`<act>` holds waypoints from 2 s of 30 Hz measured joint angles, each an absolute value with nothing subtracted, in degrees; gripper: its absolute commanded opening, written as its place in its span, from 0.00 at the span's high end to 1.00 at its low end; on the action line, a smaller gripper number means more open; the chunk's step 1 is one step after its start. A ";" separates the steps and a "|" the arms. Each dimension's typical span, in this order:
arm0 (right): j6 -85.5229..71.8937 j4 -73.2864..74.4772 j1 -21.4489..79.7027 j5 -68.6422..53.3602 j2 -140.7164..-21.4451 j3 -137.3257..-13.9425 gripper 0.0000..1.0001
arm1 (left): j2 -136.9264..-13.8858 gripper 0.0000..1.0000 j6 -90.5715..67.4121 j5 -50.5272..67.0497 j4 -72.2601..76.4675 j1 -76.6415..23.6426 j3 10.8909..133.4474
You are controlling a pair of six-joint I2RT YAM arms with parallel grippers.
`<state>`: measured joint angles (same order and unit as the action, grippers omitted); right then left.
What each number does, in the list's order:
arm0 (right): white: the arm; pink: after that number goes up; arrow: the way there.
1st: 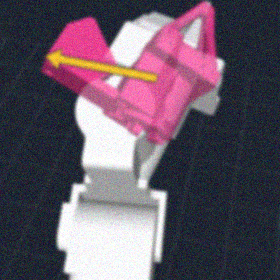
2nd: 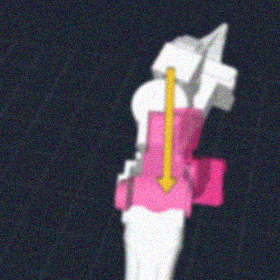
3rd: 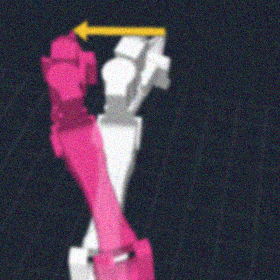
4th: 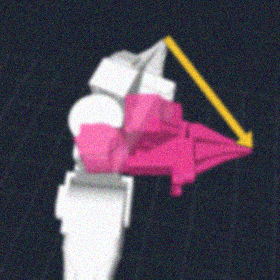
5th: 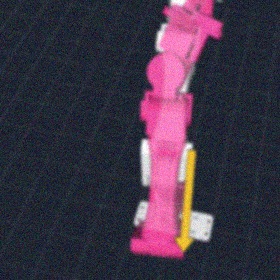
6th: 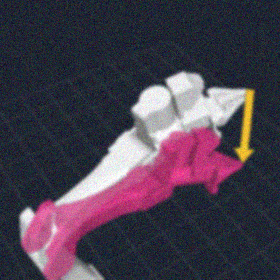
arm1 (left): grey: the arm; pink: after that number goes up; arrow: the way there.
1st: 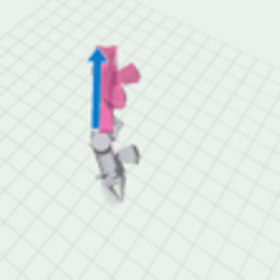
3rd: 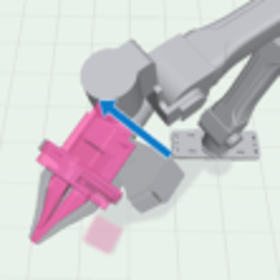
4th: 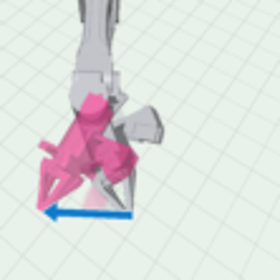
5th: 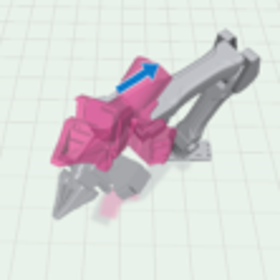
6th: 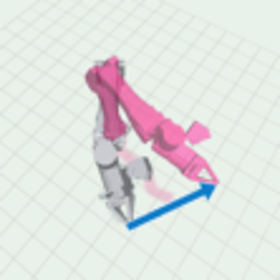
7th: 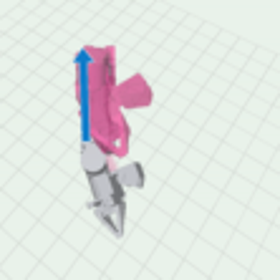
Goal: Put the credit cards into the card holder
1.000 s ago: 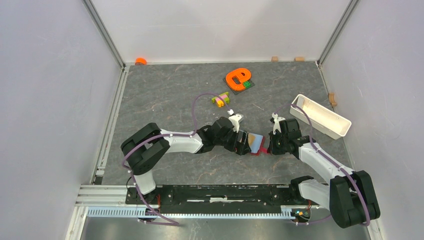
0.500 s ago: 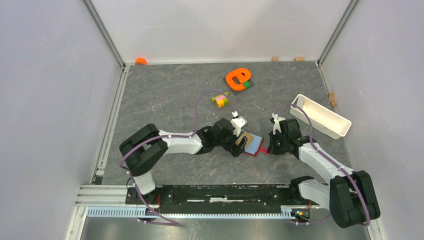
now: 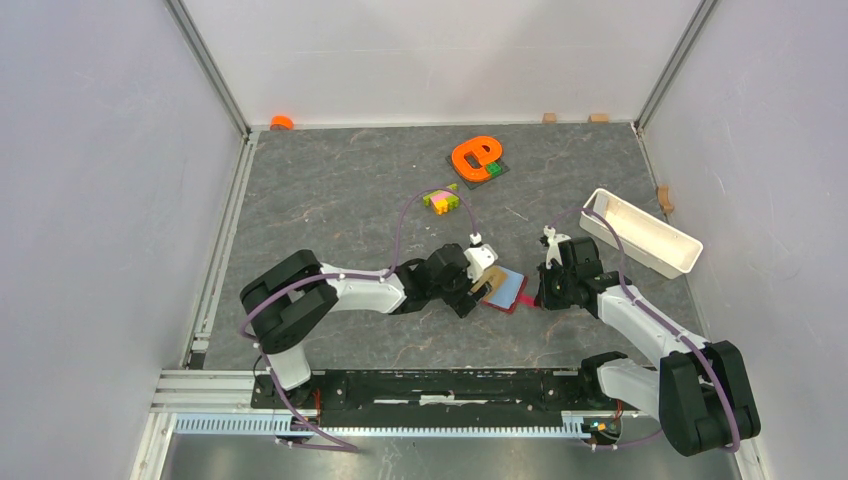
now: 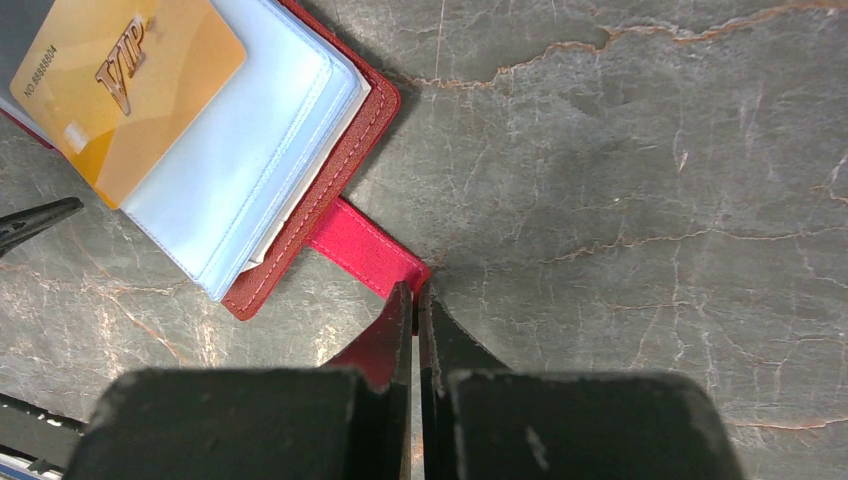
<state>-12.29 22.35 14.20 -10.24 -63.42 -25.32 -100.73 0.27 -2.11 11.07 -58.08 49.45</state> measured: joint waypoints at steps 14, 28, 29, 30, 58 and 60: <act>-12.14 22.33 14.20 -10.26 -63.44 -25.32 1.00 | -102.52 0.11 0.62 -6.83 15.77 -59.13 48.73; -12.14 22.33 14.17 -10.31 -63.44 -25.32 1.00 | -104.44 0.10 -3.25 -8.86 23.14 -59.29 47.24; -12.12 22.33 14.20 -10.28 -63.44 -25.32 1.00 | -104.51 0.10 -4.05 -8.91 23.51 -59.29 47.22; -12.12 22.33 14.17 -10.28 -63.44 -25.32 1.00 | -104.53 0.10 -4.23 -8.91 23.62 -59.29 47.20; -12.45 23.90 14.20 -9.54 -63.40 -25.91 1.00 | -99.42 0.00 -7.90 1.58 16.62 -59.22 47.27; -12.60 24.69 14.17 -9.15 -63.33 -26.22 1.00 | -97.38 0.00 -8.23 3.40 14.59 -59.22 47.27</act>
